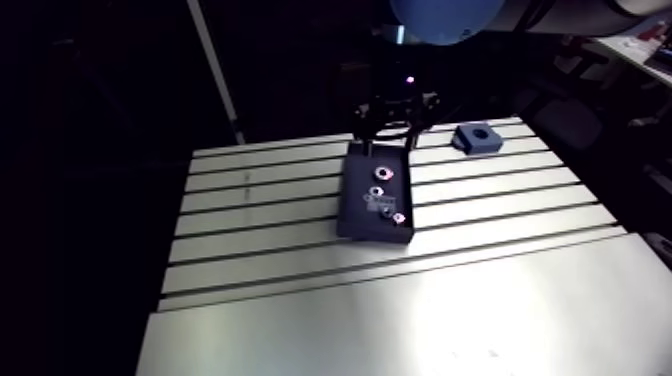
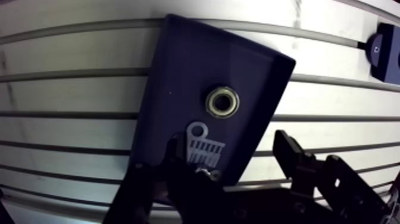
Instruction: Pick up the bearing and press it into the housing until flush.
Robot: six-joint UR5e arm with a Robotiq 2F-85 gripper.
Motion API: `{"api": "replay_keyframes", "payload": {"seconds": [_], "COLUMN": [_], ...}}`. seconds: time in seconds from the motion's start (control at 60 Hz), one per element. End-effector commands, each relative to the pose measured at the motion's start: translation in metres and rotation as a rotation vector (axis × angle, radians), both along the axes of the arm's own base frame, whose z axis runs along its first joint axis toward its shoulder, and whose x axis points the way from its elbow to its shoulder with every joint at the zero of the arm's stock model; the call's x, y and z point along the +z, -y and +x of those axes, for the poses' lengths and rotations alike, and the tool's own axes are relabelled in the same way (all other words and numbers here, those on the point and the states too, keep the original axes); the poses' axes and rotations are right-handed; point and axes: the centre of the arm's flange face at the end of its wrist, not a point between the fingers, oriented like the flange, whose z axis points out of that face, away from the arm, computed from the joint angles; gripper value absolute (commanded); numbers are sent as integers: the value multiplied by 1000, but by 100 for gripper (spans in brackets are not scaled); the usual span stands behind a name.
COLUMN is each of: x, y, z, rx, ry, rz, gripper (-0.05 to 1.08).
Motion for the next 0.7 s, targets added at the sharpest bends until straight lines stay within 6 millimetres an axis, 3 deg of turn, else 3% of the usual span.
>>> {"api": "replay_keyframes", "payload": {"seconds": [0.017,0.167,0.7], "x": [-17,-25,-41], "y": [0,2,2], "z": [-4,-6,-11], "rx": [10,10,16], "ry": [9,17,3], "rz": [-2,-4,5], "gripper": [26,32,33]}}
